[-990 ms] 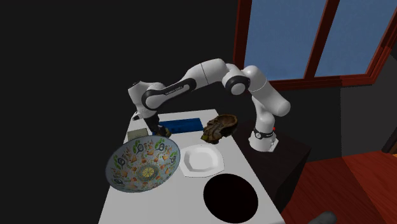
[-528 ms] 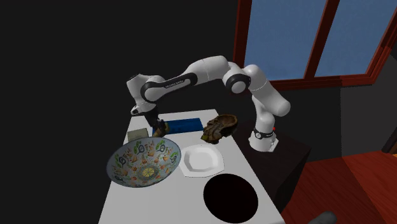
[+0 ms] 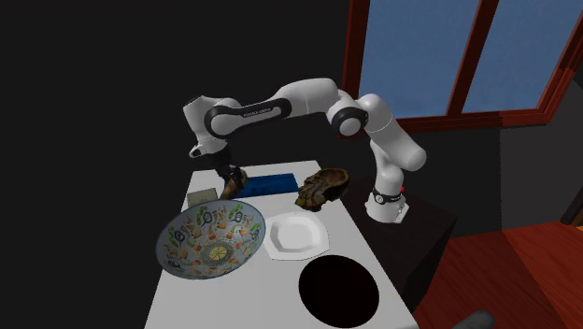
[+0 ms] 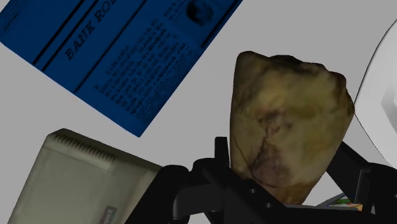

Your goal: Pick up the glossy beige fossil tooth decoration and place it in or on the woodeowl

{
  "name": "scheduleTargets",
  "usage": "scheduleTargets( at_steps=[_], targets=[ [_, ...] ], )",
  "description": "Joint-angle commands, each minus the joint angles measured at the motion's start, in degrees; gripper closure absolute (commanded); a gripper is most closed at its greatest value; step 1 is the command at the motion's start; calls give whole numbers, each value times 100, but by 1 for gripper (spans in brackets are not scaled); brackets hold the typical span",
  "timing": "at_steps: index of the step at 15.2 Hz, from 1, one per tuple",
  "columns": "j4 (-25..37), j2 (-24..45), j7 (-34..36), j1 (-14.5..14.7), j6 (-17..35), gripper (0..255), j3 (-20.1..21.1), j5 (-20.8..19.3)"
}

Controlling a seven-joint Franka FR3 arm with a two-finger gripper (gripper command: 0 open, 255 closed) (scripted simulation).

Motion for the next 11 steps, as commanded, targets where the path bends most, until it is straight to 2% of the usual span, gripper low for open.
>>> scheduleTargets(
  at_steps=[1, 11],
  targets=[
    [161, 4, 17, -23, -155, 255, 2, 0],
    [1340, 219, 131, -247, -1084, 255, 39, 48]
  ],
)
